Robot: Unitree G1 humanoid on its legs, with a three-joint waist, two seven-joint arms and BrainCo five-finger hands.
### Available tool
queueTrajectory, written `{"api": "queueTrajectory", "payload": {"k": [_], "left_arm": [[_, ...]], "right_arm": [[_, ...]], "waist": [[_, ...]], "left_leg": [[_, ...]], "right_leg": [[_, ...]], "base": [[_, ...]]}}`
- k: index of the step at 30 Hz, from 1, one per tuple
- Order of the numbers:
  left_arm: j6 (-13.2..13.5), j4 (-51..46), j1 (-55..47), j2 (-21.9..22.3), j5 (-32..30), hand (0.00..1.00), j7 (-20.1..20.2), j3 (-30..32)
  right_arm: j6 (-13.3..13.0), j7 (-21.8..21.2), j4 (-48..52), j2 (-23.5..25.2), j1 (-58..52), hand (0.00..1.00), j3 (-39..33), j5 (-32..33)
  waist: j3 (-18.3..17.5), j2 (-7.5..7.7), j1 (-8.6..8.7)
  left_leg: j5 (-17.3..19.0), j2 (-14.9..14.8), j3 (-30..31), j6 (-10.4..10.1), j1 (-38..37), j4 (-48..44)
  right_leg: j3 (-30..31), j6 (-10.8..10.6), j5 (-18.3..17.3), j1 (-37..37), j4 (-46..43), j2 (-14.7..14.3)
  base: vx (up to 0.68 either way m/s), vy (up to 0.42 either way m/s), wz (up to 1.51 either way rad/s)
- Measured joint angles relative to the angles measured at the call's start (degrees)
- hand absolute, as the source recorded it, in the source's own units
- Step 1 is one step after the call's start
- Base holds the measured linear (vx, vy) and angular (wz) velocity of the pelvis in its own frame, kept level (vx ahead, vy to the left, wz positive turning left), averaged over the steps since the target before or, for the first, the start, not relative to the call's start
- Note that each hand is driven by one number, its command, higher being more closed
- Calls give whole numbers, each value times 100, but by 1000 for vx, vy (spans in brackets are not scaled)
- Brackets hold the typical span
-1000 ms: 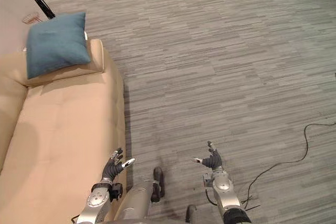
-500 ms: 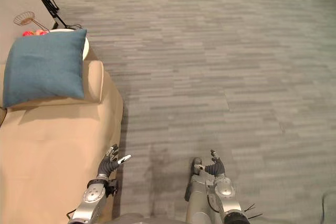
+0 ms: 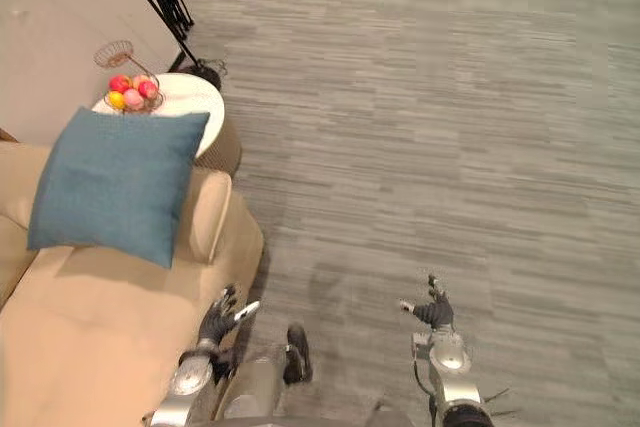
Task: Pick up cushions and gather them together orderly.
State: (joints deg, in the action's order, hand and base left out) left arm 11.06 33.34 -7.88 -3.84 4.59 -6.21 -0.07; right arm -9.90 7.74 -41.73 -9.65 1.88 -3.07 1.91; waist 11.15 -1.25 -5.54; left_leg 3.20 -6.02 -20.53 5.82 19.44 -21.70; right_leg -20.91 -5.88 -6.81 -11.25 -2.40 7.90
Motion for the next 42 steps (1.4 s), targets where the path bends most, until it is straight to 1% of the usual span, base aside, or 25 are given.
{"api": "queueTrajectory", "payload": {"k": [2,3,4,5,6,7,8,10,12,13,14,15,16,17,18,19,20,21,22,23,24,26,30,36,42], "left_arm": [[-16,4,-73,39,2,0,-1,162],[-28,43,-216,25,22,0,0,204],[-50,72,-272,10,34,0,3,204],[-83,117,-374,-48,41,0,1,198],[-87,134,-391,-87,40,0,-1,190],[-87,185,-393,-103,33,0,-10,194],[-87,201,-401,-98,34,0,-12,193],[-77,208,-389,-105,34,0,-16,195],[-77,206,-319,-106,38,0,-18,191],[-79,210,-189,-103,39,0,-20,156],[-78,211,-147,-103,39,0,-21,122],[-72,213,-51,-90,42,0,-24,38],[-66,212,-47,-97,42,0,-23,21],[-57,219,3,-96,39,0,-17,6],[-54,254,47,-41,37,0,-18,4],[-54,262,37,8,36,0,-18,-11],[-35,267,16,51,36,0,-16,-22],[-43,281,-1,56,40,0,-13,-14],[-48,284,-1,57,40,0,-12,-8],[-52,282,9,67,50,0,-9,-4],[-53,283,33,67,53,0,-6,-51],[-51,281,82,58,51,0,4,-180],[-54,300,305,-64,33,0,4,-229],[-61,294,259,-426,23,0,-10,-209],[-59,192,226,-641,-37,0,-6,-56]], "right_arm": [[1,-17,-74,9,122,0,80,-33],[-2,-21,-146,58,177,0,106,-59],[-1,-21,-186,77,209,0,119,-69],[2,-29,-206,119,233,0,168,-159],[3,-35,-213,128,207,0,192,-203],[4,-43,-278,125,125,0,205,-251],[4,-44,-301,123,62,0,236,-252],[2,-67,-291,127,-113,0,315,-251],[8,-68,-277,123,-172,0,311,-246],[17,-64,-273,91,-241,0,262,-234],[24,-64,-274,81,-265,0,234,-233],[26,-51,-272,63,-340,0,187,-206],[26,-47,-271,66,-372,0,169,-196],[28,-50,-266,87,-462,0,138,-177],[28,-48,-233,118,-563,0,62,-175],[32,-48,-232,125,-612,0,55,-175],[30,-51,-129,112,-560,0,-23,-174],[15,-46,76,146,-546,0,-41,-160],[3,-45,159,165,-553,0,-47,-144],[-7,-41,265,196,-584,0,-79,-114],[-27,-42,261,246,-601,0,-155,-40],[-32,-31,255,243,-615,0,-292,34],[-26,-16,229,239,-606,0,-506,77],[-25,78,272,190,-534,0,-830,65],[-14,211,671,-353,-309,0,-1135,-38]], "waist": [[0,-3,-27],[-2,-3,-33],[-6,7,-31],[-35,87,-4],[-50,126,16],[-54,134,14],[-61,129,20],[-91,91,57],[-103,92,161],[-93,73,277],[-87,64,325],[-86,76,326],[-82,107,322],[-115,201,319],[-127,181,381],[-144,144,350],[-234,-6,251],[-241,-47,257],[-242,-57,269],[-235,-45,297],[-230,-23,312],[-244,12,322],[-252,23,324],[-258,152,347],[-287,259,467]], "left_leg": [[485,-91,-32,162,95,-584],[905,-67,30,167,-55,-863],[1030,-12,84,163,-175,-895],[1197,195,272,197,-445,-843],[1260,312,383,219,-566,-814],[1351,511,667,266,-895,-679],[1357,609,829,274,-1103,-538],[1350,816,1422,266,-1479,-217],[1351,963,1974,267,-1536,-149],[1347,1071,2608,262,-1593,-110],[1347,1116,2870,260,-1627,-110],[1380,1175,3316,117,-1740,-122],[1418,1203,3414,12,-1792,-144],[1576,1252,3627,-249,-1797,-344],[1735,1176,3696,-477,-1816,-543],[1757,1041,3657,-529,-1811,-602],[1682,753,3355,-706,-1671,-678],[1570,473,2821,-897,-1512,-769],[1511,327,2511,-989,-1448,-827],[1399,-11,1789,-1068,-1361,-985],[1293,-220,1264,-1011,-1339,-1022],[1156,-370,587,-977,-1392,-737],[966,-297,22,-944,-1395,18],[699,-65,-62,-907,-1738,603],[626,19,-342,-796,-1778,1098]], "right_leg": [[27,-221,-140,17,-533,81],[102,-473,-262,314,-1868,318],[170,-624,-170,526,-2571,464],[413,-809,176,1053,-4019,802],[469,-733,84,1257,-4633,894],[548,-420,-333,1598,-5350,889],[547,-283,-541,1755,-5376,846],[671,-43,-893,2360,-4527,500],[1089,-13,-906,2777,-3711,132],[1713,-99,-772,3082,-2883,-155],[1978,-166,-649,3140,-2521,-244],[2485,-175,-235,3104,-1618,-343],[2624,-202,-50,3081,-1370,-338],[2787,-200,425,2989,-1119,-270],[2563,-126,822,2856,-1429,-189],[2345,-62,789,2840,-1491,-207],[1992,87,686,2725,-1451,-249],[1702,179,636,2581,-1329,-270],[1534,229,605,2496,-1277,-271],[1183,328,538,2238,-1155,-290],[925,362,515,2013,-1010,-288],[612,360,536,1775,-746,-232],[171,349,760,1752,-310,-150],[244,376,868,1669,-241,-59],[520,357,1078,1929,-116,-108]], "base": [[474,199,49],[463,237,47],[453,238,62],[444,185,63],[544,151,108],[451,78,109],[439,40,141],[437,-14,143],[417,-105,174],[392,-145,213],[483,-217,260],[322,-187,184],[385,-283,232],[377,-339,236],[364,-345,225],[355,-324,180],[296,-294,121],[272,-293,122],[234,-324,127],[179,-270,122],[136,-212,116],[69,-92,94],[23,-14,63],[-25,0,0],[-118,-10,-19]]}}
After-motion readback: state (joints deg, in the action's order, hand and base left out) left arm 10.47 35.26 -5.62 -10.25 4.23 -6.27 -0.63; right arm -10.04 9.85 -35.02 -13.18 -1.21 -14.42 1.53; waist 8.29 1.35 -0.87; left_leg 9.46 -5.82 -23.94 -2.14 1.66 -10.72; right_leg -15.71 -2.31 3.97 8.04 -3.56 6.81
